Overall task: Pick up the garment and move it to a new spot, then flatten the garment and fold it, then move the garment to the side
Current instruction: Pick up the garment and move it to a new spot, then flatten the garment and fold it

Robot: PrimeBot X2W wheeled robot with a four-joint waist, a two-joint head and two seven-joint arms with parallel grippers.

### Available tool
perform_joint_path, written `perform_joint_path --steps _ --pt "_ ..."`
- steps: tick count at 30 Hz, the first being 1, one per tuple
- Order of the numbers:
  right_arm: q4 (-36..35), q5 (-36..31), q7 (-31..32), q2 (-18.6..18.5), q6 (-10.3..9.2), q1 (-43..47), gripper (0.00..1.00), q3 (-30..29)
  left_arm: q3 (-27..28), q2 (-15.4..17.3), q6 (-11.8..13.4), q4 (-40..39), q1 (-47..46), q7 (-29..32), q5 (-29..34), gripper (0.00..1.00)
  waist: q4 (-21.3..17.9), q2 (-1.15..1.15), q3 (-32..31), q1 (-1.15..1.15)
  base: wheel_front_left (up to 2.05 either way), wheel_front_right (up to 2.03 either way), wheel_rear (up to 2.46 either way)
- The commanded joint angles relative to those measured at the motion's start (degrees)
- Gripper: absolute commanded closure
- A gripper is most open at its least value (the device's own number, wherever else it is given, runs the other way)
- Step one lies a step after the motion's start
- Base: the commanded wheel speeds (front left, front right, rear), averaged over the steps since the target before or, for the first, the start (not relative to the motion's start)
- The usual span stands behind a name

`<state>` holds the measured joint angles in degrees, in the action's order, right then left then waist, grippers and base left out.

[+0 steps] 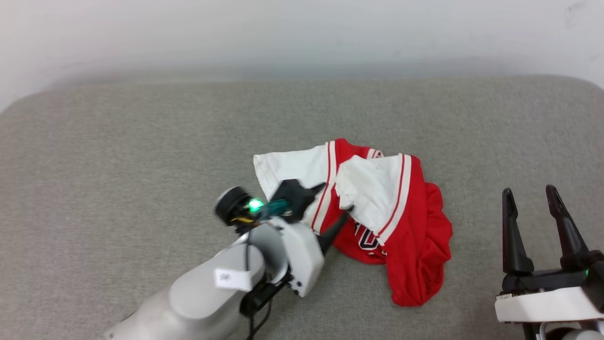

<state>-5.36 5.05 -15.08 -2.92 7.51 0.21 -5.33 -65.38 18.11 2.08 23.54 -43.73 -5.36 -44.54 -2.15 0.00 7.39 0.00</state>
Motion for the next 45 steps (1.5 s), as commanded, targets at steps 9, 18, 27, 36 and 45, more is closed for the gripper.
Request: perform_joint_path --steps 9,18,27,36,45 --pt "0.8 -0.2 -0.1 0.1 -0.04 3.1 0.00 -0.2 9.3 6.7 12.3 -4.3 9.7 -9.5 1.0 0.00 3.5 0.00 -4.6 0.00 0.00 0.00 0.00" --pt "1.4 0.1 -0.1 0.1 -0.04 4.3 0.00 -0.3 29.9 8.6 22.1 -16.9 25.5 -9.8 11.7 0.00 4.7 0.00 -6.5 0.00 0.00 0.00 0.00" --pt "2.8 1.1 -0.1 0.1 -0.04 4.9 0.00 -0.6 46.3 2.1 19.1 -22.1 40.7 -9.9 22.2 0.00 5.0 0.00 -7.4 0.00 0.00 0.00 0.00" --pt "4.2 1.6 -0.1 0.1 -0.04 5.8 0.00 -0.6 54.0 -4.1 11.4 -21.6 47.1 -9.9 30.1 0.00 4.3 0.00 -7.9 0.00 0.00 0.00 0.00" --pt "5.2 1.4 -0.1 0.1 -0.04 6.2 0.00 -0.7 58.4 -8.1 6.5 -20.1 49.2 -9.9 35.4 0.00 3.9 0.00 -8.4 0.00 0.00 0.00 0.00"
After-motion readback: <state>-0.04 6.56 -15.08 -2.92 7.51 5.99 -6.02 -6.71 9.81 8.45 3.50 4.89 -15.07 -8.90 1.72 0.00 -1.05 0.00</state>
